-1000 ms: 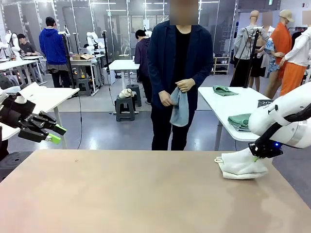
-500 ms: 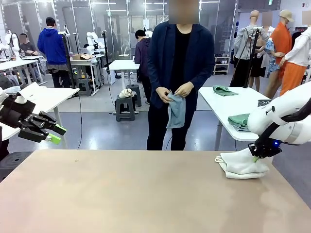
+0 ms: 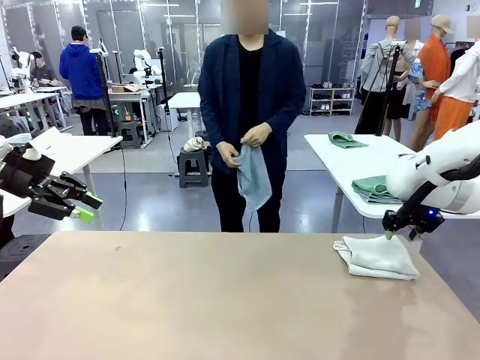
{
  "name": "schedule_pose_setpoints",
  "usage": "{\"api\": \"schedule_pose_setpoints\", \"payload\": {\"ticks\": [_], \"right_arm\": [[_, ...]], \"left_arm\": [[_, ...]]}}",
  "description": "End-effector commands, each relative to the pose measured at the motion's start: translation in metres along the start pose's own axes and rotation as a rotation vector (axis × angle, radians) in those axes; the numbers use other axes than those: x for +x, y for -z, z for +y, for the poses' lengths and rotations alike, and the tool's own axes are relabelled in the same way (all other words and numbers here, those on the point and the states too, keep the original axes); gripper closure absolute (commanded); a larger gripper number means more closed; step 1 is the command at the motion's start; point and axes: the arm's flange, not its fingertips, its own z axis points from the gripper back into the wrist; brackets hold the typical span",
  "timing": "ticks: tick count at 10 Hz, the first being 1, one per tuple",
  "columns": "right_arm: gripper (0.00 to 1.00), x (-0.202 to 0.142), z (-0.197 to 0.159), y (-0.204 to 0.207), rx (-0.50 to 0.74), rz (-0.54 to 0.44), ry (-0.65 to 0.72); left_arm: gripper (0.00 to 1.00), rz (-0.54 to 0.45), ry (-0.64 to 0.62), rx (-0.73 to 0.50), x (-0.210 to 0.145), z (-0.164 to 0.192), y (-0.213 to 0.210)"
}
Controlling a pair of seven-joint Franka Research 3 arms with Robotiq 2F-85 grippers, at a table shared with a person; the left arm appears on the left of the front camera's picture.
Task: Fold the towels and place them in the basket.
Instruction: Place the folded Towel with hook on the right side of the table.
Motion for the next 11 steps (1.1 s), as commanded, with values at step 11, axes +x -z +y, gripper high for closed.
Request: {"api": "schedule_pose_setpoints", "payload": {"ticks": [11], "right_arm": [[0.15, -0.068, 0.142, -0.318, 0.015, -0.065, -0.025]], "left_arm": [[0.41, -0.007, 0.006, -0.001, 0.0, -0.001, 0.0]]}}
